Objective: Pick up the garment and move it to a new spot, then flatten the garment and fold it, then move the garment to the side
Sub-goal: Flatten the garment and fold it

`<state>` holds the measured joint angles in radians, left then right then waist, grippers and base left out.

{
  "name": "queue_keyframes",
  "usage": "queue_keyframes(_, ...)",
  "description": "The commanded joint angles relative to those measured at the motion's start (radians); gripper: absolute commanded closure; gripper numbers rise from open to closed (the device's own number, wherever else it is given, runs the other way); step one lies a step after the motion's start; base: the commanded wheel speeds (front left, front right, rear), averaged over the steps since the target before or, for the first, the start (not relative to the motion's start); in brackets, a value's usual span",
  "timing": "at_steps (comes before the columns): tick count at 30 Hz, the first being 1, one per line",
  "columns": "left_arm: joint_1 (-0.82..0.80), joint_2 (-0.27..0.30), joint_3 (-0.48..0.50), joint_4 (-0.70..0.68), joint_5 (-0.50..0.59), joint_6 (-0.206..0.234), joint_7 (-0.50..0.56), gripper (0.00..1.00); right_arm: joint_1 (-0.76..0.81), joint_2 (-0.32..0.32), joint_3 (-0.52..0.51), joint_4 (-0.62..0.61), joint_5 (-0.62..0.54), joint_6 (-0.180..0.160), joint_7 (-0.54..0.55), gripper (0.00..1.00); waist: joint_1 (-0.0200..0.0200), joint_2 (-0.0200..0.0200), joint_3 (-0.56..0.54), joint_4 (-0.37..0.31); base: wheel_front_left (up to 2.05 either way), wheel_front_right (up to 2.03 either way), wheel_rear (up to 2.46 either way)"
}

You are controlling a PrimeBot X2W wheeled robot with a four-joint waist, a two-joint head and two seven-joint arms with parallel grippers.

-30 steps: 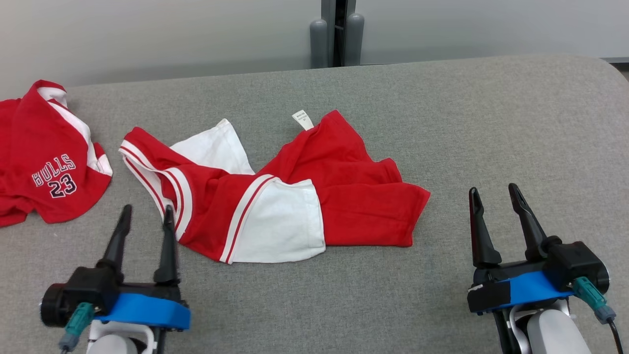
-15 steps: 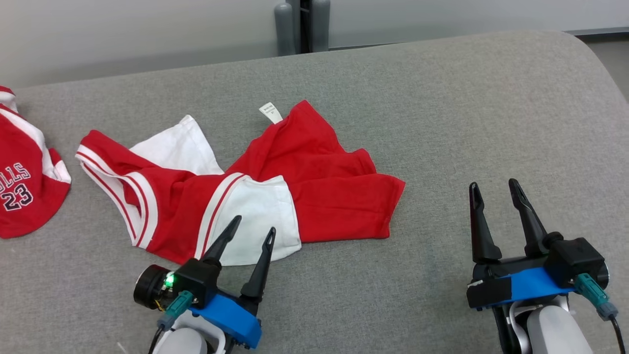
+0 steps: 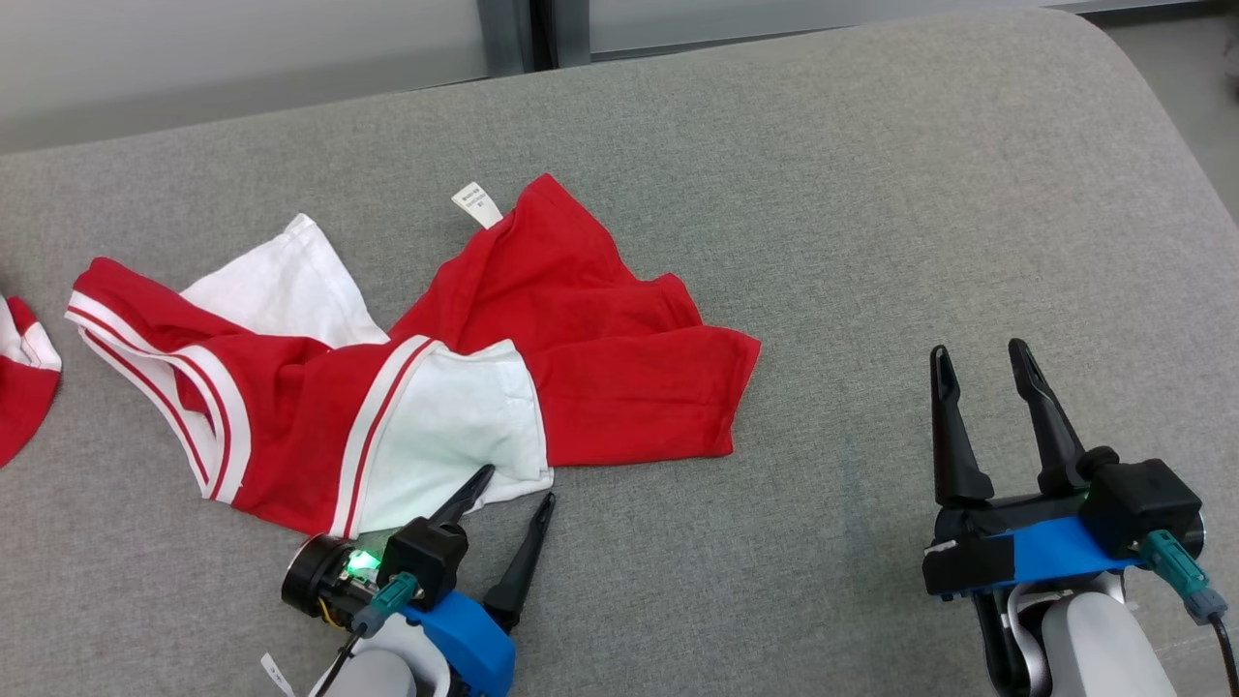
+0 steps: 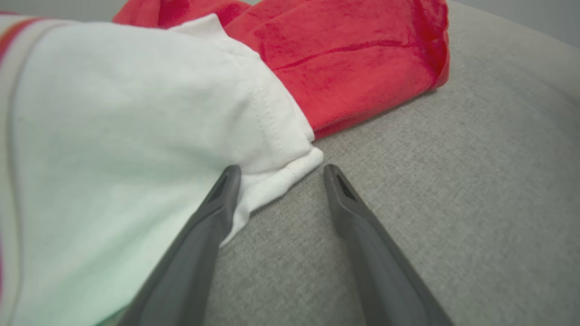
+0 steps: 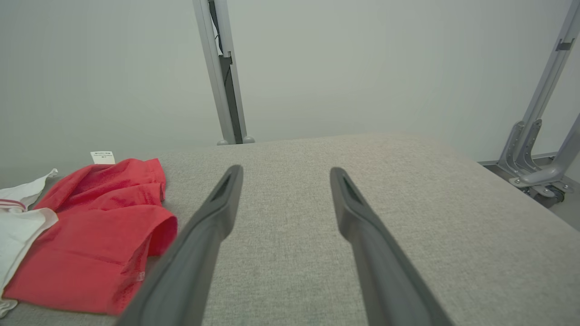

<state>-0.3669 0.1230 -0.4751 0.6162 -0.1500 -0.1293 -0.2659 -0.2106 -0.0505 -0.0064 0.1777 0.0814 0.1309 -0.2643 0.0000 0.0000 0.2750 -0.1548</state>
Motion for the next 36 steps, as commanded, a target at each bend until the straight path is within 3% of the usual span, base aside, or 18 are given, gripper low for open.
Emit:
queue_keyframes(1, -0.010, 0.009, -0.015, 0.027, -0.007, -0.001, 0.004, 0.00, -0.011, 0.000, -0.001, -0.005, 0.004, 0.000, 0.000, 0.00, 0.0000, 0.0000, 0.002, -0.003, 0.00, 0.00, 0.00)
queue_keyframes(5, -0.030, 0.011, -0.036, 0.083, -0.014, -0.001, 0.007, 0.00, -0.013, 0.000, -0.003, -0.002, 0.004, 0.000, 0.000, 0.00, 0.0000, 0.0000, 0.003, -0.006, 0.00, 0.00, 0.00)
queue_keyframes(6, -0.034, 0.010, -0.038, 0.101, -0.016, -0.001, 0.008, 0.40, -0.012, 0.000, -0.003, -0.003, 0.003, 0.000, 0.000, 0.00, 0.0000, 0.0000, 0.002, -0.006, 0.00, 0.00, 0.00)
queue_keyframes(7, -0.040, 0.009, -0.040, 0.114, -0.017, -0.001, 0.009, 0.87, -0.012, 0.000, -0.003, -0.003, 0.002, 0.000, 0.000, 0.00, 0.0000, 0.0000, 0.001, -0.006, 0.00, 0.00, 0.00)
queue_keyframes(8, -0.046, 0.007, -0.043, 0.124, -0.020, -0.001, 0.010, 1.00, -0.012, 0.000, -0.003, -0.004, 0.001, 0.000, 0.000, 0.00, 0.0000, 0.0000, 0.001, -0.005, 0.00, 0.00, 0.00)
queue_keyframes(15, -0.063, -0.004, -0.047, 0.137, -0.034, -0.001, 0.007, 1.00, 0.002, 0.000, -0.011, -0.001, -0.010, 0.000, 0.000, 0.00, 0.0000, 0.0000, -0.017, 0.012, 0.00, 0.00, 0.00)
queue_keyframes(22, -0.006, -0.004, -0.005, -0.016, -0.049, 0.002, 0.001, 1.00, 0.035, 0.000, -0.024, 0.013, -0.014, 0.000, 0.000, 0.00, 0.0000, 0.0000, -0.069, 0.076, 0.00, 0.00, 0.00)
queue_keyframes(36, 0.257, 0.114, 0.112, -0.269, -0.071, 0.059, 0.001, 1.00, 0.085, 0.000, -0.041, 0.031, -0.027, 0.000, 0.000, 0.00, 0.0000, 0.0000, -0.146, 0.206, 0.00, 0.00, 0.00)
